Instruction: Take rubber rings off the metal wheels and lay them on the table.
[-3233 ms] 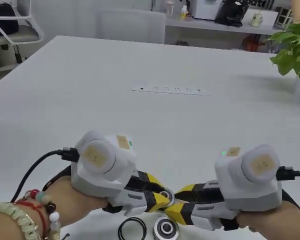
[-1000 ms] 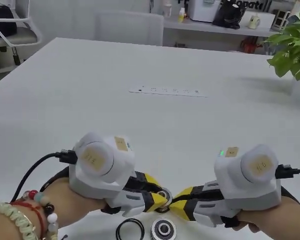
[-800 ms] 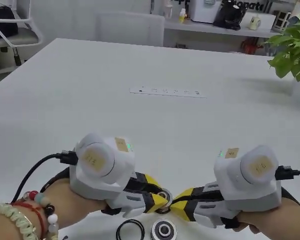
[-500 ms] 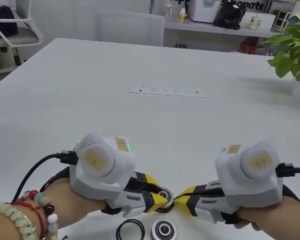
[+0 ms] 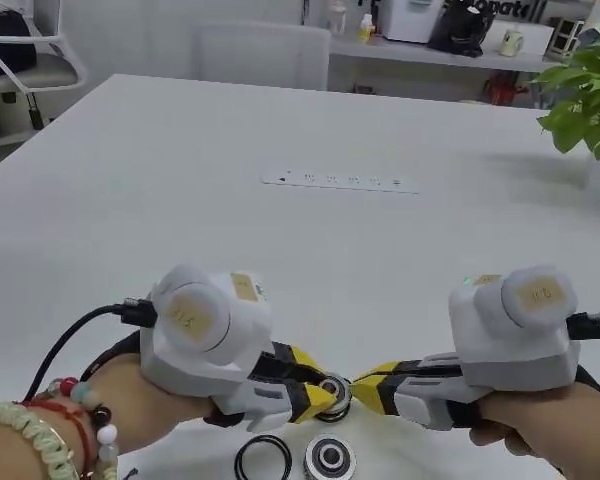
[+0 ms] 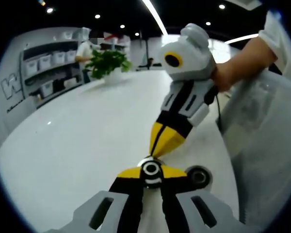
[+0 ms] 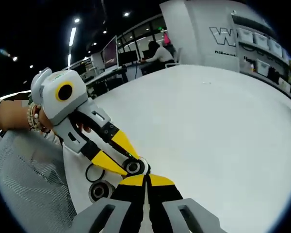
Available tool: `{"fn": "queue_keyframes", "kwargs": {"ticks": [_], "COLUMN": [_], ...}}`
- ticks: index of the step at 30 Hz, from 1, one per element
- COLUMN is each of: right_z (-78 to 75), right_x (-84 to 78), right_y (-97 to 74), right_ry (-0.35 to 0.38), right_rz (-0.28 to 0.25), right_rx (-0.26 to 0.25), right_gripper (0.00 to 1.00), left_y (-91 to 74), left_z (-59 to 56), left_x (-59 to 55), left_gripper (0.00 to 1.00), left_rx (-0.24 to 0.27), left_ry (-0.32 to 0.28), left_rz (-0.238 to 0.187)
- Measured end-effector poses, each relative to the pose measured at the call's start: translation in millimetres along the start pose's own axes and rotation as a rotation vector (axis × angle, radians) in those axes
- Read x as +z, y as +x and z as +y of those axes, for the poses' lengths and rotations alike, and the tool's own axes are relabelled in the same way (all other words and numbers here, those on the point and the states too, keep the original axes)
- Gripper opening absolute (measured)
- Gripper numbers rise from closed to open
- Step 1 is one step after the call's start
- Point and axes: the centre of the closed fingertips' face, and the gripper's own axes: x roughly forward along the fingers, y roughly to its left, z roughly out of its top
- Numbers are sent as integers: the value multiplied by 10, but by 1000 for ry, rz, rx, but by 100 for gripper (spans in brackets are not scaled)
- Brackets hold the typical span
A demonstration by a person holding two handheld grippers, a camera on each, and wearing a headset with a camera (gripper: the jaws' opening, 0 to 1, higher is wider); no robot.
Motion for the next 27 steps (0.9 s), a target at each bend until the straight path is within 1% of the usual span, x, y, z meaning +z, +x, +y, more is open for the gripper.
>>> {"fn": "queue_keyframes", "kwargs": {"ticks": [5,8,9,13,27], "right_z": [21,46,55,44,59], "right_x": [10,19,23,28,60], "right_y": [3,7,10,4,5], "right_ry": [12,-55,-65,-41,-44], "right_rz": [-2,9,9,8,5], "right_rx": [7,-9,-11,-8,-5], "right_gripper": [0,0,0,0,0], "left_y": [-2,-3,-4,-4,-4], "left_z": [-2,-3,-2,-5,-3], "left_x": [0,0,-1,-3,4], "left_gripper": [13,13,13,13,13], "left_rx": [0,1,2,3,4], "left_ry": [1,7,9,21,21], "left_rz": [0,-1,0,0,-2]}}
